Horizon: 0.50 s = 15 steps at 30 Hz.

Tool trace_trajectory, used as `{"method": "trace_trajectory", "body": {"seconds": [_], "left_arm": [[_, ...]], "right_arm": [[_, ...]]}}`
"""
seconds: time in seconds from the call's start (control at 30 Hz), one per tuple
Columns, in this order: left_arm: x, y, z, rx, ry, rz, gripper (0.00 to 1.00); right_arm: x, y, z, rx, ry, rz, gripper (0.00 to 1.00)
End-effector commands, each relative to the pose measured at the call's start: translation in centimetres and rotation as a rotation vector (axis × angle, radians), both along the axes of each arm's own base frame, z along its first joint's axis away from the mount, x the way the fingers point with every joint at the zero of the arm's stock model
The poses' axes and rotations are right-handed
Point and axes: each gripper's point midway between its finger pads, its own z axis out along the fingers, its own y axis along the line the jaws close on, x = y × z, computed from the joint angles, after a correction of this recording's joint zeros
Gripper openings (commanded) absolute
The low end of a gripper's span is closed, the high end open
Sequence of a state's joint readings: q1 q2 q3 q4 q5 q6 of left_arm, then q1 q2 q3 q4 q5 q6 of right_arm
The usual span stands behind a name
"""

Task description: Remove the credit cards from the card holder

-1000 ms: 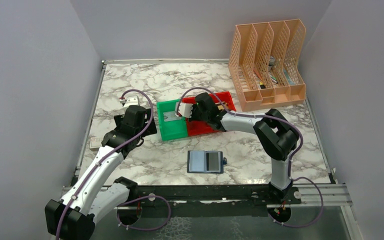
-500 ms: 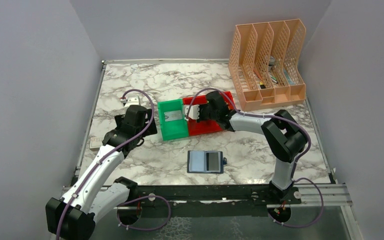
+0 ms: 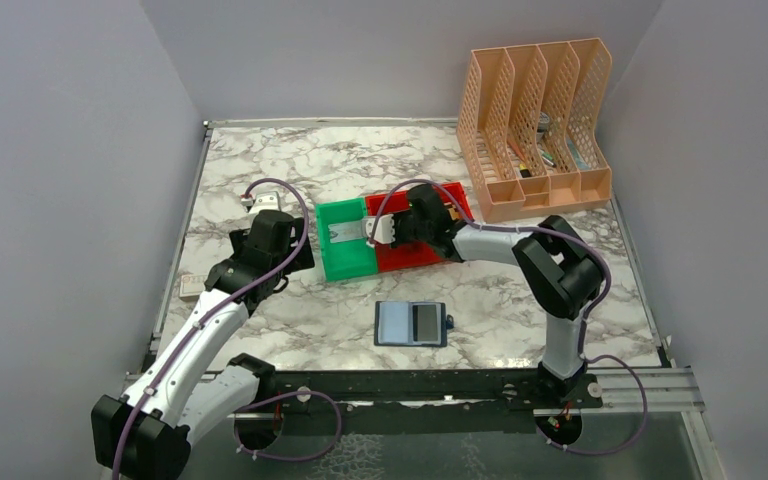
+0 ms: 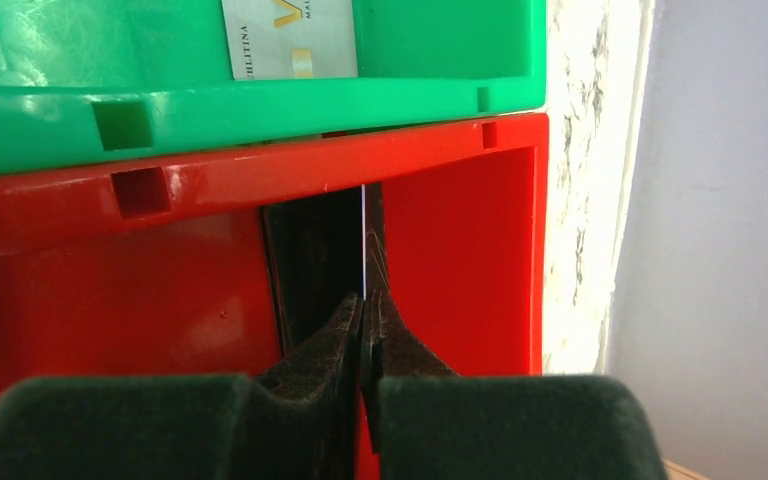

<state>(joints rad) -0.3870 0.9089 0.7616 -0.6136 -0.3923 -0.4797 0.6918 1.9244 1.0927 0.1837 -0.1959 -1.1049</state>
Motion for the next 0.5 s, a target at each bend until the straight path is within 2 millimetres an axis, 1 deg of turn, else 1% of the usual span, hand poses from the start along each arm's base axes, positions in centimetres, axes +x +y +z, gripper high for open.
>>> {"method": "trace_trajectory", "body": {"seconds": [0.0, 0.17, 0.37, 0.4, 0.43, 0.47], "left_arm": [[0.4, -0.2, 0.3, -0.007, -0.014, -0.009, 0.99], [0.4, -0.2, 0.2, -0.007, -0.009, -0.013, 0.99], [0.4, -0.3, 0.1, -0.007, -0.007, -0.016, 0.99], [0.4, -0.3, 0.1, -0.007, -0.005, -0.017, 0.99], [0.4, -0.3, 0.1, -0.007, -0.004, -0.017, 0.99], [0.4, -0.3, 0.1, -0.009, -0.007, -0.019, 0.99]], "right_arm": [[0.9, 0.3, -0.2, -0.004, -0.010, 0.000, 0.03], [0.2, -0.1, 0.0, 0.001, 0.006, -0.003, 0.06], [-0.2, -0.4, -0.3, -0.017, 0.048, -0.013, 0.11], [-0.2, -0.3, -0.1, -0.012, 0.051, -0.016, 0.13], [-0.3, -0.3, -0.1, -0.008, 0.059, -0.020, 0.18], [-0.3, -0.3, 0.1, -0.005, 0.065, -0.020, 0.20]]}}
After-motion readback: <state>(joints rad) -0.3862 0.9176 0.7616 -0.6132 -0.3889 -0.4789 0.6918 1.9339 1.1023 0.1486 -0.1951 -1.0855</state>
